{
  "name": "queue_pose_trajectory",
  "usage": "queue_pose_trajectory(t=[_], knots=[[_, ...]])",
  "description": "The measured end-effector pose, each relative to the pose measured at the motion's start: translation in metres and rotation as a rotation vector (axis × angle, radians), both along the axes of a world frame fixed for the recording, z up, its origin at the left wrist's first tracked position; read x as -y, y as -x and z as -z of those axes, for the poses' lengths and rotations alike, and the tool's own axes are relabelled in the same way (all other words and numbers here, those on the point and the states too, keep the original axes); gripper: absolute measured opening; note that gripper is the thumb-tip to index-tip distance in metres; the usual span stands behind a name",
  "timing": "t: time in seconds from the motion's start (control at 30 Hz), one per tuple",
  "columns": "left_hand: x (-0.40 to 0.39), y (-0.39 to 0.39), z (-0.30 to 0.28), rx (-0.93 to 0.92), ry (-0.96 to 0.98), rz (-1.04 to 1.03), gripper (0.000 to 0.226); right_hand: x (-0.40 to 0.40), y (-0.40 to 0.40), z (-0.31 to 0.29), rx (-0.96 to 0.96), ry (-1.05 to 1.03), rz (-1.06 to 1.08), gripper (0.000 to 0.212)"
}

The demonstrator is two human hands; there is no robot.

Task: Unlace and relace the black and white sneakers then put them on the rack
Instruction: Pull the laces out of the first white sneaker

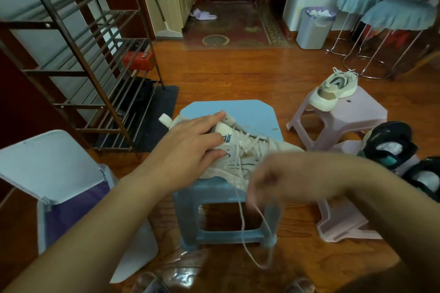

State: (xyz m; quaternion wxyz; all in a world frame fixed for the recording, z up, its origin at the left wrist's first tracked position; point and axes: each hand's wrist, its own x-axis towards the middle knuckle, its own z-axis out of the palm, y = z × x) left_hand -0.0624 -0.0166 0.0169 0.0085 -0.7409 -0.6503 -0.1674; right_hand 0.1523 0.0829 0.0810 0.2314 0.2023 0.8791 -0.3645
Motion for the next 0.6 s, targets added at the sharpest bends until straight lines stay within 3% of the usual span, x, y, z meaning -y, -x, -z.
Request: queue_pose_trajectory(t=[0.1,0.17,0.3,0.37,0.4,0.5,0.53,0.6], knots=[[0.002,-0.001,0.002,0.006,-0.038,0.013,0.028,-0.017,0.019,0.016,-0.389,-0.106,0.613,0.043],[0.003,-0.004,0.002,0.020,-0.049,0.020,0.025,-0.016,0.039,0.023,-0.397,-0.228,0.655,0.043],[0.006,0.000,-0.002,0.045,0.012,0.050,0.025,-0.013,0.061,0.031,-0.300,-0.327,0.586,0.033],[0.008,0.005,-0.007,0.030,0.071,0.070,0.028,-0.017,0.053,0.020,-0.340,-0.195,0.573,0.024],[0.007,0.006,-0.009,0.019,0.095,0.075,0.030,-0.016,0.043,0.010,-0.358,-0.088,0.499,0.019],[0.004,0.003,-0.015,-0.010,0.141,0.069,0.032,0.000,0.013,-0.017,-0.153,0.248,-0.093,0.007],[0.004,0.003,-0.017,-0.012,0.164,0.064,0.027,0.002,0.006,-0.021,-0.054,0.273,-0.224,0.008],[0.006,0.004,-0.021,-0.013,0.254,0.043,0.021,-0.004,-0.001,-0.018,-0.031,0.135,-0.205,0.013]])
